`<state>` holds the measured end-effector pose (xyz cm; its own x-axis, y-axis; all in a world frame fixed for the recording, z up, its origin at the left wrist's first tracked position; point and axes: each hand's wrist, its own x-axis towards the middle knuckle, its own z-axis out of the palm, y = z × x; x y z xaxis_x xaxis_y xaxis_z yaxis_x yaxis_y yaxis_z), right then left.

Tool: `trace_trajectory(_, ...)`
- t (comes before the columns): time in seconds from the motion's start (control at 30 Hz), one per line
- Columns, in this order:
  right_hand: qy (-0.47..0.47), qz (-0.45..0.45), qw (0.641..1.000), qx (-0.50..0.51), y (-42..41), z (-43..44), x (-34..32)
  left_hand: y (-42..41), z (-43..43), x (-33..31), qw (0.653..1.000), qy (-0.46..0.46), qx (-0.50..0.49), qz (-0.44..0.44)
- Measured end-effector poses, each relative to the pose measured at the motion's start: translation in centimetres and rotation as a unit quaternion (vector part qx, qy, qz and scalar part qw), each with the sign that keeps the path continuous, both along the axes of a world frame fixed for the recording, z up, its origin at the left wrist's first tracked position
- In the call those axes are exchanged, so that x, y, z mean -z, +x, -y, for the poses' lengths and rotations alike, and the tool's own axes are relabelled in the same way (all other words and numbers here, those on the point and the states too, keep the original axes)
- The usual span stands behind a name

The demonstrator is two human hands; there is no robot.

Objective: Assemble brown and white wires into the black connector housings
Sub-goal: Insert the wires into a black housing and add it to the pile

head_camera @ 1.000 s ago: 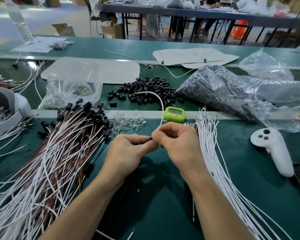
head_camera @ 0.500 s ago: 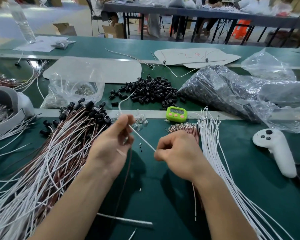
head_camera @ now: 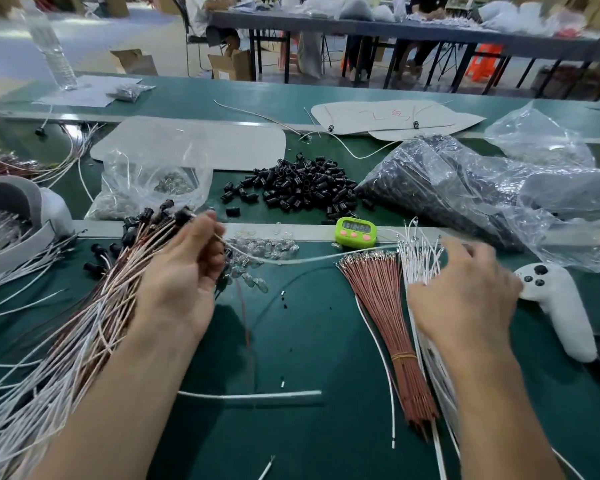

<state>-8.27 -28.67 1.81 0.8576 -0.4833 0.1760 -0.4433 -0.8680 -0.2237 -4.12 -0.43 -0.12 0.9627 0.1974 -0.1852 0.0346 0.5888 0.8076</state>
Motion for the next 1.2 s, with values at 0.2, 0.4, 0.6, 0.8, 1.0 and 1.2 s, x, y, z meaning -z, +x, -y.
trace_trajectory(0.2, 0.096, 0.168, 0.940, -0.281, -0.9, -8.4, 0.5, -2.2, 5.5, 0.7, 0.980, 0.169, 0.083, 0.065)
trace_trajectory(0.4, 0.360, 0.138, 0.850, -0.359, -1.0, -9.0, 2.0, -3.5, 6.9, 0.8, 0.967, 0.178, 0.124, 0.136)
trace_trajectory(0.6, 0.509, 0.135, 0.787, -0.323, 0.0, -7.4, 2.5, -3.8, 7.1, 0.3, 0.966, 0.163, 0.111, 0.166)
trace_trajectory(0.8, 0.399, 0.225, 0.838, -0.298, -0.5, -7.1, 2.6, -3.9, 6.8, 0.4, 0.953, 0.227, 0.073, 0.186)
trace_trajectory(1.0, 0.392, 0.158, 0.840, -0.340, -0.1, -6.9, 3.4, -4.0, 6.6, 0.7, 0.937, 0.269, 0.066, 0.212)
trace_trajectory(1.2, 0.466, 0.143, 0.813, -0.318, 0.2, -6.9, 3.5, -4.1, 6.7, 0.7, 0.927, 0.270, 0.076, 0.251)
